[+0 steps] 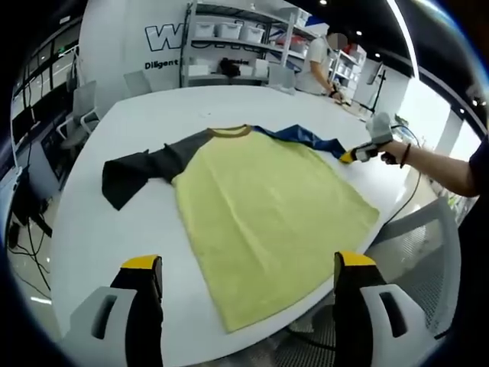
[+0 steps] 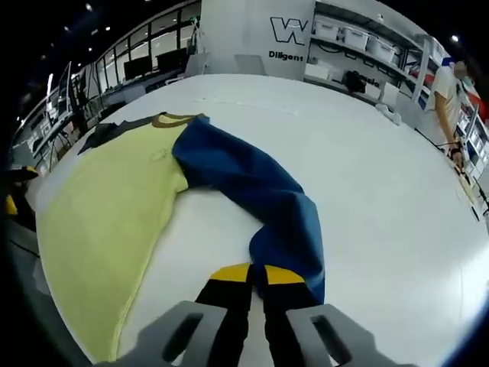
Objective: Fold the garment on the visible template until the final outline fits inside the template.
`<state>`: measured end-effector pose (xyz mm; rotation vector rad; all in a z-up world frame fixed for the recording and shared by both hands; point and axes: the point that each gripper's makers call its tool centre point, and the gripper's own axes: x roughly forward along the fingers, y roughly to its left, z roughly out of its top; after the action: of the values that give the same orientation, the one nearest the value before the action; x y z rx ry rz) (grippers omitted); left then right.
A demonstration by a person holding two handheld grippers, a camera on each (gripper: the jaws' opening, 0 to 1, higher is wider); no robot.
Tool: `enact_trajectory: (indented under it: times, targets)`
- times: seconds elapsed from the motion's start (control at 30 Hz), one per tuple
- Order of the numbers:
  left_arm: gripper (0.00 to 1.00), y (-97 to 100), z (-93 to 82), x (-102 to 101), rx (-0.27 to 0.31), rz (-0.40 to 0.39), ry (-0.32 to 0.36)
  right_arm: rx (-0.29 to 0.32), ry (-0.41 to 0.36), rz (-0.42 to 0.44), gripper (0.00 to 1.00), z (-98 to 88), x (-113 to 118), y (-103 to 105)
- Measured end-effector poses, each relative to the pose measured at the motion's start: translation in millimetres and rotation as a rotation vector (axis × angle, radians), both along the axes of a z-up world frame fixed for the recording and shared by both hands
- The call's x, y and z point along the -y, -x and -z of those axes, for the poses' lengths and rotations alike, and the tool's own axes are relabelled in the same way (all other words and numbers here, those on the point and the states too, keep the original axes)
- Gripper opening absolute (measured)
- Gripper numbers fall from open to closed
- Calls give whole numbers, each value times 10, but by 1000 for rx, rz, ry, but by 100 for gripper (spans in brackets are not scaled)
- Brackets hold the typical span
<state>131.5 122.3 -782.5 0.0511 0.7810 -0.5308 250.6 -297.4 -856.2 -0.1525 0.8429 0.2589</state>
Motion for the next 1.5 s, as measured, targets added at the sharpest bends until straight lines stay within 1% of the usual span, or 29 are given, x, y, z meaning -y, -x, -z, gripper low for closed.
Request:
enact_trajectory:
  times: [0.03,0.07,0.13,0.17,0.2,0.23,0.27,0.33,0.4,0.5,0.53,0.57,0.63,0.67,0.73,0.87,0.93,0.97,1.07,1.17,1.2,1.27,1.4,1.43,1.47,1.5]
  targets:
    - [90,3,11,2,-3,2,-1,-4,25,-32,0,-40,5,20]
    - [90,6,16,4,-4,6,-1,0,41,-45,0,-80,10,25]
    - [91,8,24,5,-6,8,-2,29,37,-60,0,-213,7,7]
    - [92,11,23,9,-6,12,-1,44,8,-53,0,-278,-7,-12]
    - [92,11,21,11,-5,17,1,58,-59,-35,0,-375,-50,-34]
    - [91,12,21,9,-5,18,1,75,-94,-16,0,-445,-54,-59]
    - [91,14,27,-3,-9,17,-2,105,-118,1,0,-539,-27,-103]
    - [91,10,29,-17,-8,13,-5,130,-136,21,0,-616,1,-139]
    - [90,6,29,-36,-10,8,-3,174,-193,87,0,-740,81,-210]
    - [90,2,21,-46,-10,8,3,213,-235,139,0,-833,138,-254]
    - [90,1,20,-49,-9,8,4,215,-228,147,0,-837,175,-260]
    - [90,-3,17,-54,-7,7,5,233,-217,150,0,-857,212,-281]
    - [89,-3,25,-68,-9,4,2,252,-222,161,0,-887,240,-301]
    - [89,-1,28,-76,-10,2,0,269,-253,183,0,-935,241,-314]
    - [90,-3,18,-78,-4,1,3,293,-283,209,0,-997,266,-334]
    - [90,5,-10,-59,8,6,15,336,-304,256,0,-1091,355,-406]
    - [90,8,-15,-53,11,12,11,385,-341,271,0,-1222,347,-457]
    - [90,5,-21,-50,14,14,9,396,-348,271,0,-1255,339,-465]
    - [90,-14,-74,-40,36,19,6,416,-354,260,0,-1340,268,-463]
    - [90,-20,-140,-20,51,22,15,431,-363,215,0,-1441,84,-429]
    - [90,-21,-147,-18,52,23,16,433,-360,209,0,-1455,65,-426]
    - [90,-27,-169,-8,60,28,18,456,-337,186,0,-1540,-13,-421]
    - [90,-6,-178,11,61,45,16,482,-342,198,0,-1672,-135,-420]
    - [90,4,-182,20,63,52,14,485,-331,215,0,-1694,-163,-416]
    - [90,14,-182,26,61,56,14,489,-285,190,0,-1700,-173,-415]
    - [90,24,-180,33,60,61,15,464,-256,179,0,-1676,-200,-397]
